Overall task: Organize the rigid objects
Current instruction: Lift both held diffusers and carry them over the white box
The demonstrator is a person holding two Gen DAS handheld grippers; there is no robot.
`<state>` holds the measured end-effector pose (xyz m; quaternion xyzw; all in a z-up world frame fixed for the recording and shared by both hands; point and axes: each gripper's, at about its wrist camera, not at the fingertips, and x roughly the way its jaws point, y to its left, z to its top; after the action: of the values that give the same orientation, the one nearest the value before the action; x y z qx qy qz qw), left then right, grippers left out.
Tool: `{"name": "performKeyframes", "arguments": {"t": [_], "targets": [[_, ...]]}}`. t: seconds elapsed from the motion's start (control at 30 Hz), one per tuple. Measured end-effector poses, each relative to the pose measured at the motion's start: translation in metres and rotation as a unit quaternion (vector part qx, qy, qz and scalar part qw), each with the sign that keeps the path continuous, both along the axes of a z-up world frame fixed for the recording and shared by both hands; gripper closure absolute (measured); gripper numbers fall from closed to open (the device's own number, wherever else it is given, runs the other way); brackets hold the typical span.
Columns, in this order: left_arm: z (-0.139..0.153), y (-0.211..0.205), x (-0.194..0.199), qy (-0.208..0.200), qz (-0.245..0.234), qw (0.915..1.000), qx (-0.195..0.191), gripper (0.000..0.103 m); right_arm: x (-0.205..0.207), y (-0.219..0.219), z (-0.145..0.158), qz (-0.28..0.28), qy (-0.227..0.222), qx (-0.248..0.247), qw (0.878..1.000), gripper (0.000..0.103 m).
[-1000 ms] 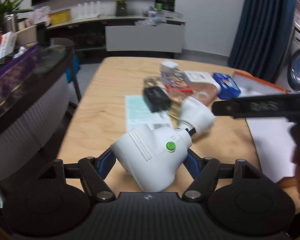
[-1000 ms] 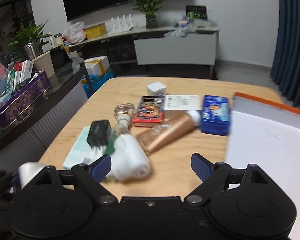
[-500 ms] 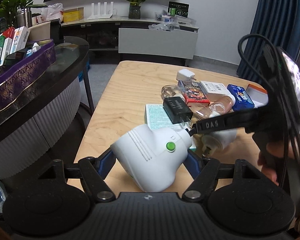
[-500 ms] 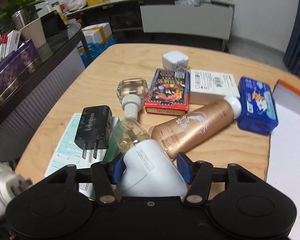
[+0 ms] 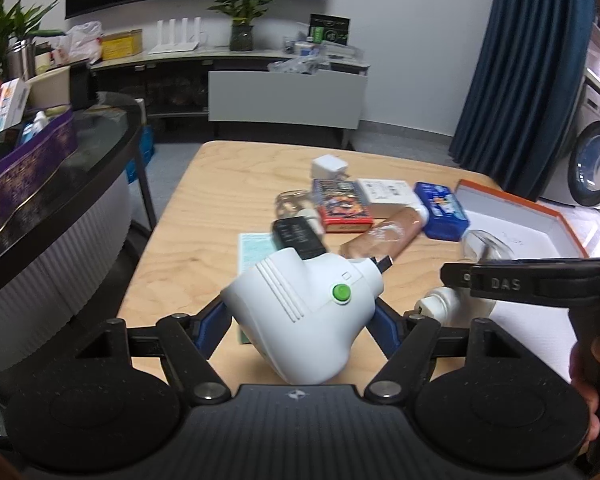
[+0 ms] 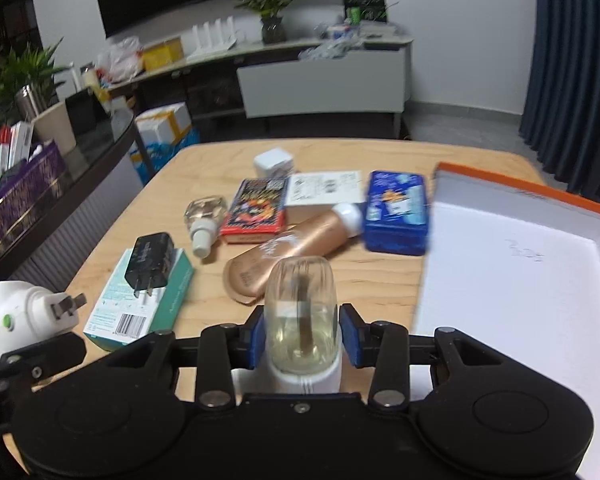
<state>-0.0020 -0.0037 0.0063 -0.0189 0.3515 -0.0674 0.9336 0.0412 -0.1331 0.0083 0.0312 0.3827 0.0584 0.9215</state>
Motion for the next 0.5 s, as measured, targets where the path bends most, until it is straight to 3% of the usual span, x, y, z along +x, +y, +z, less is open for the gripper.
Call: {"name": "performKeyframes", "arguments": {"t": [0.5], "targets": [[0.022,-0.067,0.011,-0.011,-0.075,0.997,-0.015,0.029,-0.042,-0.073,0.044,-0.076,-0.06,0.003,0.995,0.056]]}}
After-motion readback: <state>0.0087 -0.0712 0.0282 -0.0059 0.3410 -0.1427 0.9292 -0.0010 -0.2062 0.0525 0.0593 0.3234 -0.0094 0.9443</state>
